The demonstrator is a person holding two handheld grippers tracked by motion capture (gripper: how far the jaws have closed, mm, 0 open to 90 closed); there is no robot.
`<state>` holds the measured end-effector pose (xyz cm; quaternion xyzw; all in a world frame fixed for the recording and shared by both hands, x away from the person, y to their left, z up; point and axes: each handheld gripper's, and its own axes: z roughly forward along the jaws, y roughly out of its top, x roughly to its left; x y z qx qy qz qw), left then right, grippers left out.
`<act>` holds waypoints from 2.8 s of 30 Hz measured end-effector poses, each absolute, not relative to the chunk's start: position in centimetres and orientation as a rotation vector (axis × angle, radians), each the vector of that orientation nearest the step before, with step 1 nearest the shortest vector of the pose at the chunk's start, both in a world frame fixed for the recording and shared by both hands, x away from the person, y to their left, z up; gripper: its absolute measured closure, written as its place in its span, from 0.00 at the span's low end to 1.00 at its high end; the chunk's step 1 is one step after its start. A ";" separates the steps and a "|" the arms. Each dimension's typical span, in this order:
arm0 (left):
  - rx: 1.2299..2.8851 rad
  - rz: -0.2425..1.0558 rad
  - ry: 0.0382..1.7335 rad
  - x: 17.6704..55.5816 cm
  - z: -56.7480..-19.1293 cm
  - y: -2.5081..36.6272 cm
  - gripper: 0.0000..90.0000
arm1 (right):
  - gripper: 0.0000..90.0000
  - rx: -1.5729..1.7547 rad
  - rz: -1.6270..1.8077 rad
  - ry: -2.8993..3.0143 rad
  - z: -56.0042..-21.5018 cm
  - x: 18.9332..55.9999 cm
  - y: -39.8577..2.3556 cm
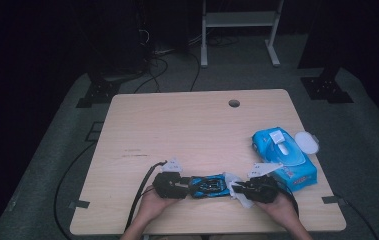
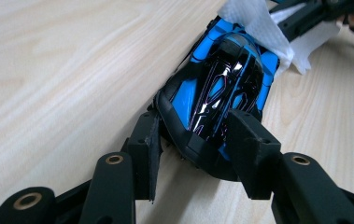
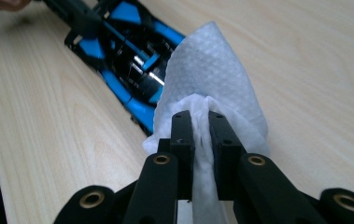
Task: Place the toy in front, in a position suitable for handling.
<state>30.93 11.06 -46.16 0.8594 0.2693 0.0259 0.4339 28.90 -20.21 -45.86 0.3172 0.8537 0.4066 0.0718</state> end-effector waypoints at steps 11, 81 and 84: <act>2.157 0.271 0.521 28.8 -46.0 10.4 0.62 | 0.91 0.999 1.330 2.469 -43.7 31.3 -20.6; 2.119 0.381 0.466 27.4 -46.6 10.5 0.63 | 0.92 0.985 1.310 2.771 -44.1 34.4 -15.6; 2.116 0.385 0.467 27.4 -46.7 10.6 0.64 | 0.92 1.004 1.303 2.788 -44.3 34.8 -15.5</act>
